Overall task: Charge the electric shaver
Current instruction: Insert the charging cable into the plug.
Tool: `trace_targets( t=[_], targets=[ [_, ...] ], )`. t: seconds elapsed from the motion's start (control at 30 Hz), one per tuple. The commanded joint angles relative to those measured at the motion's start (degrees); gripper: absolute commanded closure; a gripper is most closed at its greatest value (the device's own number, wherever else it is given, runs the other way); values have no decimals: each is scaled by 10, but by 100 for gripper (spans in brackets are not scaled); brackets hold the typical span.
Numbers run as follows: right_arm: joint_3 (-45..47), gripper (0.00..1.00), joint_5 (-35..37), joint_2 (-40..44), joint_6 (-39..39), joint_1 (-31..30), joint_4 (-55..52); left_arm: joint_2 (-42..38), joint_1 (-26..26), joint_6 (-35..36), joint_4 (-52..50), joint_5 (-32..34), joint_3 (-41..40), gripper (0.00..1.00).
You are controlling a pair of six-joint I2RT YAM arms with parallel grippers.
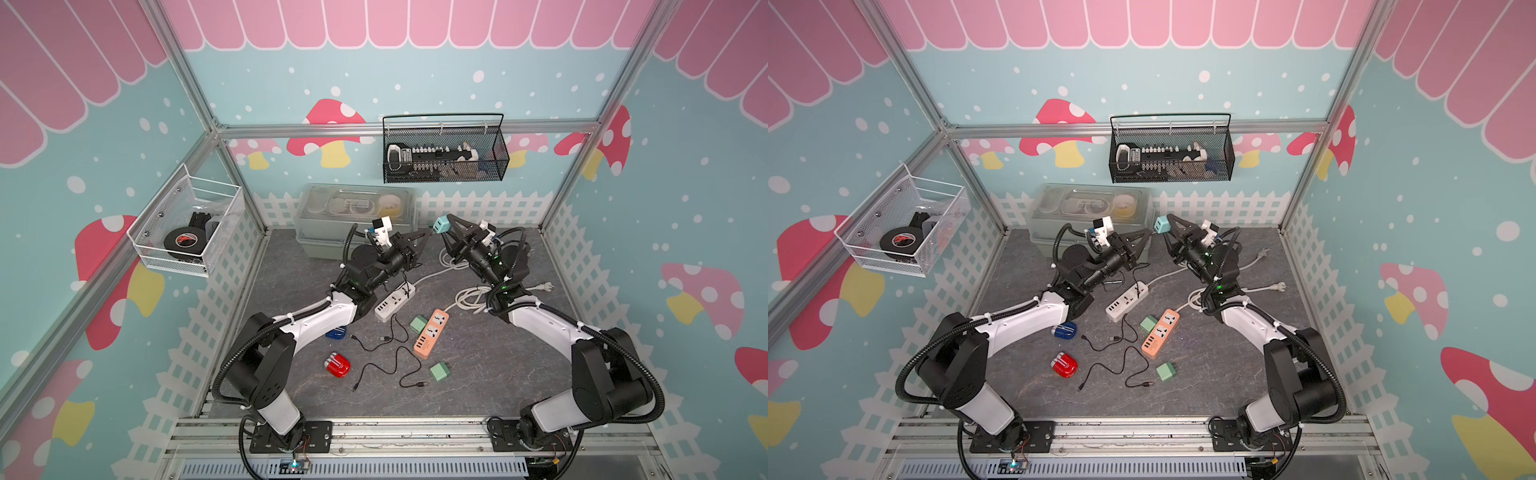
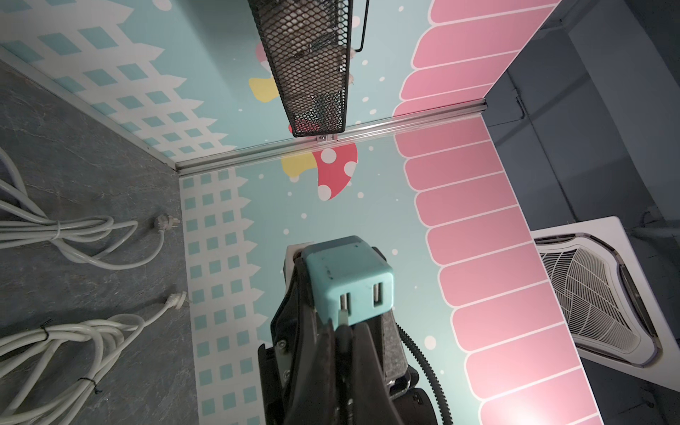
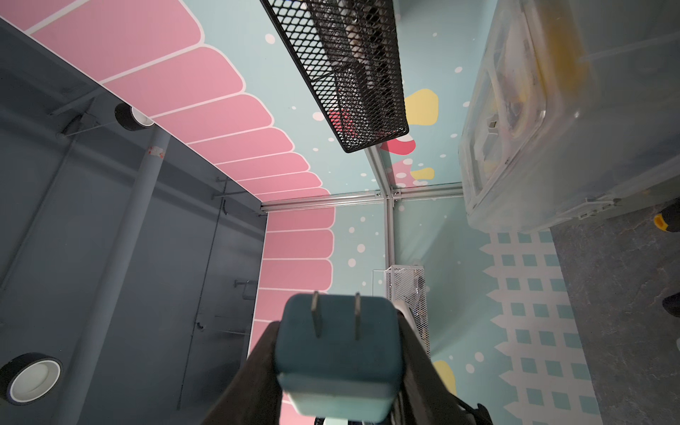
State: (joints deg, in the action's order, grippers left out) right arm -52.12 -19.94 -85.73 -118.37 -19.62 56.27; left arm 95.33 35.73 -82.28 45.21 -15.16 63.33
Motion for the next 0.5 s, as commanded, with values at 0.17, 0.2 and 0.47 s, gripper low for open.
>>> trace_targets(
  t=[0.17,0.2,0.47],
  targets=[
    [8,100,-5,15,3,-4,23,6,3,-4,-6,14,16,100],
    [9,100,-8,17,5,-4,19,5,3,-5,-5,14,16,100],
    [14,100,-9,16,11,-6,14,3,2,-7,-12,11,11,100]
  ],
)
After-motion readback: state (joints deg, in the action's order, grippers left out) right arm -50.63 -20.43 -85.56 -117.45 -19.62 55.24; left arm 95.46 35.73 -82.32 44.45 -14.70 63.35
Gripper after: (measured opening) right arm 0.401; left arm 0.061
